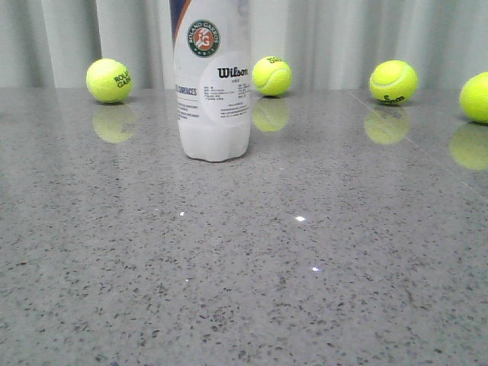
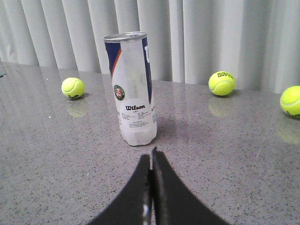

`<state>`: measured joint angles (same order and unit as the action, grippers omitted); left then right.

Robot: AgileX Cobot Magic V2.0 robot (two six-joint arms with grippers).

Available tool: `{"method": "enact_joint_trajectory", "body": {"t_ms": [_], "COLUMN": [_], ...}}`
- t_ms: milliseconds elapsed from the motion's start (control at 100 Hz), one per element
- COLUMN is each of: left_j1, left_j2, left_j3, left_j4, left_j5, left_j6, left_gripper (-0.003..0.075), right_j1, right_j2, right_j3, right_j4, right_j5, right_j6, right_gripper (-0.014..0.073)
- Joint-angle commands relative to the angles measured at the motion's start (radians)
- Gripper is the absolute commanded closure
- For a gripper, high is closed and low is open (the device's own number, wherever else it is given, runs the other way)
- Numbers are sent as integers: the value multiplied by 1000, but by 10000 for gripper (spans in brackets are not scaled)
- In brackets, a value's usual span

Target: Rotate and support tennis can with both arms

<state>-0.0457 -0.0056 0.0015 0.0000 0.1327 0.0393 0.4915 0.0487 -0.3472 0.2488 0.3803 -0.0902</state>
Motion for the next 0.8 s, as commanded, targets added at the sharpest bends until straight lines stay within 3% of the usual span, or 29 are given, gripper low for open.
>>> {"method": "enact_joint_trajectory", "body": {"t_ms": [0, 690, 790], "left_j1": [5, 5, 5], "left_j2": [-33, -33, -33], "left_j3": [44, 44, 44], "left_j4": [0, 0, 0], "left_j5": [-79, -79, -79], "left_j6": [-11, -11, -11], "left_gripper": [739, 739, 739], "right_j1": [-1, -1, -16], "right_j2": [9, 9, 9], "right_j3": [-23, -23, 12], "right_j4": [-2, -2, -10], "right_j5": [-75, -76, -168], "right_j6": [-5, -5, -5], "right_gripper": [654, 654, 654]}}
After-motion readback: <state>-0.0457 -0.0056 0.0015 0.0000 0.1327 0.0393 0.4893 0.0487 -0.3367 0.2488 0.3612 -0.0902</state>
